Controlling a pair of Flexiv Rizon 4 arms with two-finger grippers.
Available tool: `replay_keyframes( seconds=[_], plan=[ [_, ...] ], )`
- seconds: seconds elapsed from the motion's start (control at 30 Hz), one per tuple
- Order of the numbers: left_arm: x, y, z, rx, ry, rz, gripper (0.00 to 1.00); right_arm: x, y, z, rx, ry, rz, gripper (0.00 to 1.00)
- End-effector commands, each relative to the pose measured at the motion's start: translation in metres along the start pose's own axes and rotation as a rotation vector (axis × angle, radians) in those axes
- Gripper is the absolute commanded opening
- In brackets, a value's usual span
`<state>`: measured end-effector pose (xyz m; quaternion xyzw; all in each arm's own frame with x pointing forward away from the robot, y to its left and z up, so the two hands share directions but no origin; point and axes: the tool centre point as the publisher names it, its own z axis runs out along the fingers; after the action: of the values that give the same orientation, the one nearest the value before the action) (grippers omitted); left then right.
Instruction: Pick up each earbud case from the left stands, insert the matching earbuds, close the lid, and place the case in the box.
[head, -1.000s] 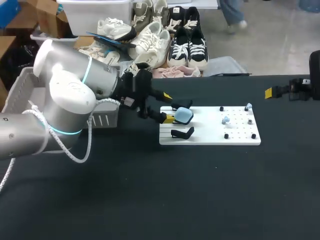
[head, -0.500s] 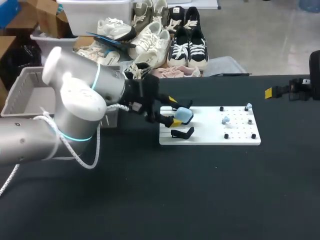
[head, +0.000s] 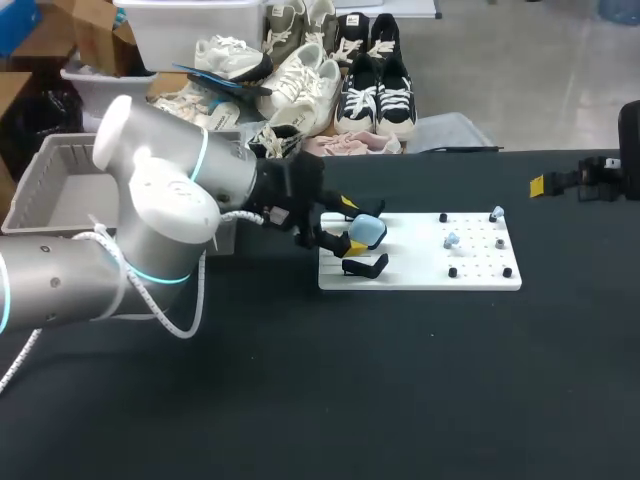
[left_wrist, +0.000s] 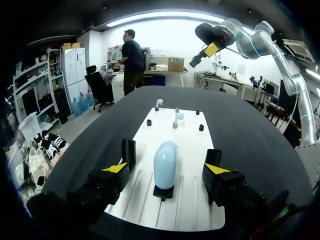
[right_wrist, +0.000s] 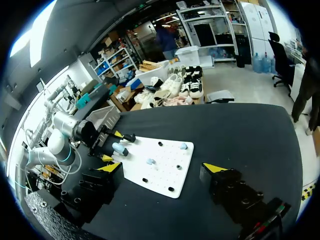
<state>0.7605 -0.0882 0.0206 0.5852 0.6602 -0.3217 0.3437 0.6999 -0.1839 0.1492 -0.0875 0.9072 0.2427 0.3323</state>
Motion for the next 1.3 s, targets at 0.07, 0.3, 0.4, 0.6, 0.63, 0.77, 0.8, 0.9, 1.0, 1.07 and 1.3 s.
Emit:
replay_keyframes(
  seconds=[0.07,0.3,0.4,0.6,0.63,0.77,0.8,0.9,1.0,1.07,1.3],
  plan=[
    [0.0003,0.0009,0.0015,-0.004,0.002,0.005,1.0,-0.0004,-0.001,0.0004,-0.004,0.002,-0.001,1.0],
    [0.0003,0.0007,0.002,-0.004,0.002,0.01,0.84,-0.0004,-0.001,0.0004,-0.004,0.002,-0.001,1.0],
    [0.0002,0.0,0.0033,0.0,0.0,0.009,0.77,-0.0004,-0.001,0.0004,-0.004,0.002,-0.001,1.0],
    [0.0001,-0.0026,0.0067,0.01,-0.001,0.008,0.7,-0.0004,-0.001,0.0004,-0.004,0.002,-0.001,1.0],
    [0.0006,-0.0029,0.0072,0.011,0.0,0.007,0.69,-0.0004,-0.001,0.0004,-0.004,0.002,-0.001,1.0],
    [0.0023,-0.0032,0.009,0.014,0.005,0.003,0.63,-0.0004,-0.001,0.0004,-0.004,0.002,-0.001,1.0],
    [0.0024,-0.0032,0.0091,0.014,0.005,0.002,0.6,-0.0004,-0.001,0.0004,-0.004,0.002,-0.001,1.0],
    [0.0026,-0.0025,0.0095,0.013,0.006,0.0,0.56,-0.0004,-0.001,0.0004,-0.004,0.002,-0.001,1.0],
    [0.002,-0.0018,0.0094,0.012,0.001,-0.003,0.55,-0.0004,-0.001,0.0004,-0.004,0.002,-0.001,1.0],
    [0.0018,-0.0017,0.0094,0.011,0.0,-0.003,0.53,-0.0004,-0.001,0.0004,-0.004,0.002,-0.001,1.0],
    [0.0017,-0.0011,0.0096,0.012,0.0,-0.004,0.48,-0.0004,-0.001,0.0004,-0.004,0.002,-0.001,1.0]
  ],
)
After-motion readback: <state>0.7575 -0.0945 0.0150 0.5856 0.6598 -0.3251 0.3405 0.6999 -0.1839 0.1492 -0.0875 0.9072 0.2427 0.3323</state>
